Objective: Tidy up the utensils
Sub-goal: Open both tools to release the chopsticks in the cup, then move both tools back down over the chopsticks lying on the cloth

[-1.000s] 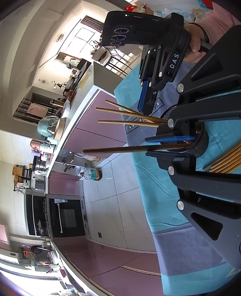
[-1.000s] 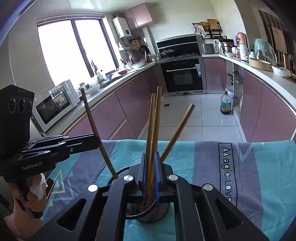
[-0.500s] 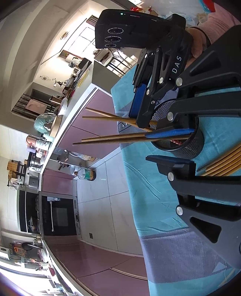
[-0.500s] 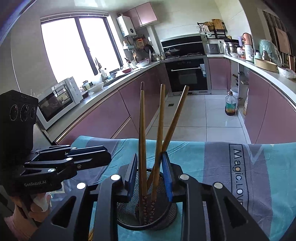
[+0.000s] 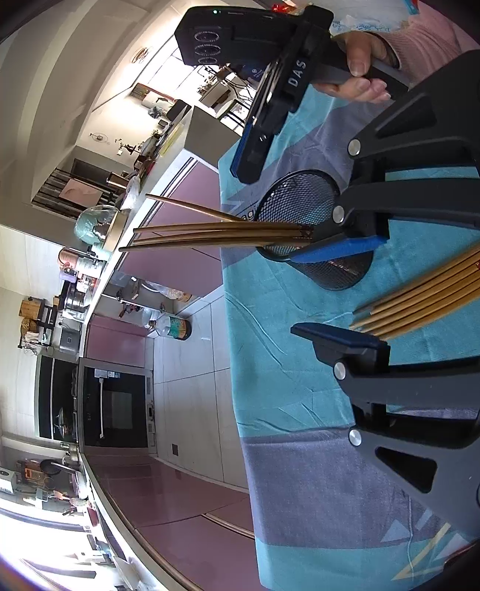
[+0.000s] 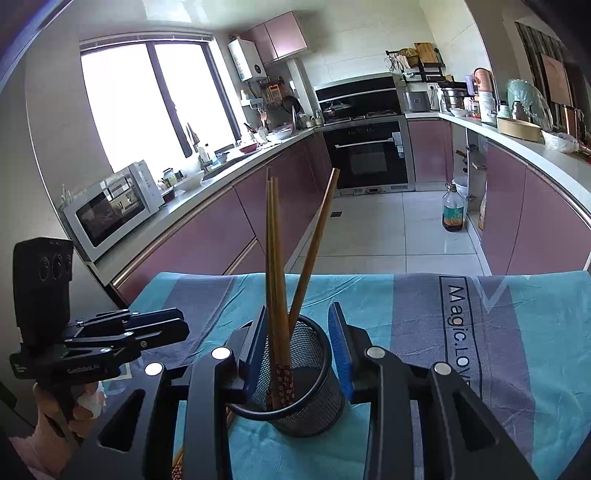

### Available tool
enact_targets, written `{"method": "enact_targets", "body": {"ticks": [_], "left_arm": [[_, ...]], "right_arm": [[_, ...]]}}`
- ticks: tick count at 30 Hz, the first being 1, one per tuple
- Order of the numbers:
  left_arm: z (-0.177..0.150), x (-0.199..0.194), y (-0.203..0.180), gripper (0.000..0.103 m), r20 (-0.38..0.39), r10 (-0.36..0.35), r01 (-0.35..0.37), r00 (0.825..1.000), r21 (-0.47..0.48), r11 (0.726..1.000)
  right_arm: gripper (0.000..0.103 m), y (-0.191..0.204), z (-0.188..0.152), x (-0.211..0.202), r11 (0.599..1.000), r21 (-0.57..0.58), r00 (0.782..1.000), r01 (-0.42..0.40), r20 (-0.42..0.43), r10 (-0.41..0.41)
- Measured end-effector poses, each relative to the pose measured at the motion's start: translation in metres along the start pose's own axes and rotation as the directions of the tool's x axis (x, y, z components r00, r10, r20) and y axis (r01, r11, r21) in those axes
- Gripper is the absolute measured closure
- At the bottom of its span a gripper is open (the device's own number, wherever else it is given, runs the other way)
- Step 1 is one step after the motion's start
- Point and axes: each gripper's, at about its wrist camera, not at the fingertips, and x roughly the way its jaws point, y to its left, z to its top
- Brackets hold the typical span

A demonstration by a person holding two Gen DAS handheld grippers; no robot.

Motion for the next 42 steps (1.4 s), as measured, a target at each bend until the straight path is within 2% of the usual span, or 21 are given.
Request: {"method": "enact_targets", "body": {"ticks": [3,6,9,12,16,21,33,42], "left_arm": [[-0.013,-0.008,0.003,0.065,0.007,0.023,-0.023,1.000,0.009,1.000],[-0.028,-0.015,0.004,0.065,0.008,0.043,-0.043,0.999,0.020,0.999],[-0.047,-0.018,0.006,0.064,-0.011,0.072,-0.072,0.997,0.027,0.997],[-0.068,-0.015,0.008,0.061,-0.047,0.099,-0.098,0.994,0.031,0.995],[-0.087,-0.010,0.012,0.061,-0.094,0.124,-0.123,0.988,0.022,0.992],[-0.105,-0.007,0.018,0.061,-0.125,0.146,-0.145,0.981,0.013,0.989],[-0.115,-0.005,0.014,0.059,-0.144,0.138,-0.138,0.980,0.010,0.990],[-0.119,0.001,0.008,0.059,-0.154,0.141,-0.137,0.978,0.035,0.990]], "right_arm": [[0.071,0.009,-0.005,-0.018,0.999,-0.029,0.999,-0.030,0.029,0.031],[0.071,0.023,-0.018,-0.034,0.993,-0.076,0.996,-0.089,0.022,0.091],[0.070,0.038,-0.036,-0.033,0.983,-0.105,0.989,-0.150,-0.032,0.147],[0.070,0.047,-0.060,-0.013,0.980,-0.099,0.979,-0.172,-0.130,0.159],[0.070,0.052,-0.087,0.020,0.985,-0.067,0.960,-0.158,-0.242,0.137],[0.070,0.058,-0.106,0.041,0.989,-0.049,0.947,-0.138,-0.301,0.117],[0.070,0.079,-0.119,0.051,0.987,-0.137,0.947,-0.088,-0.319,0.040],[0.071,0.081,-0.120,0.056,0.986,-0.151,0.945,-0.069,-0.326,0.016]]}}
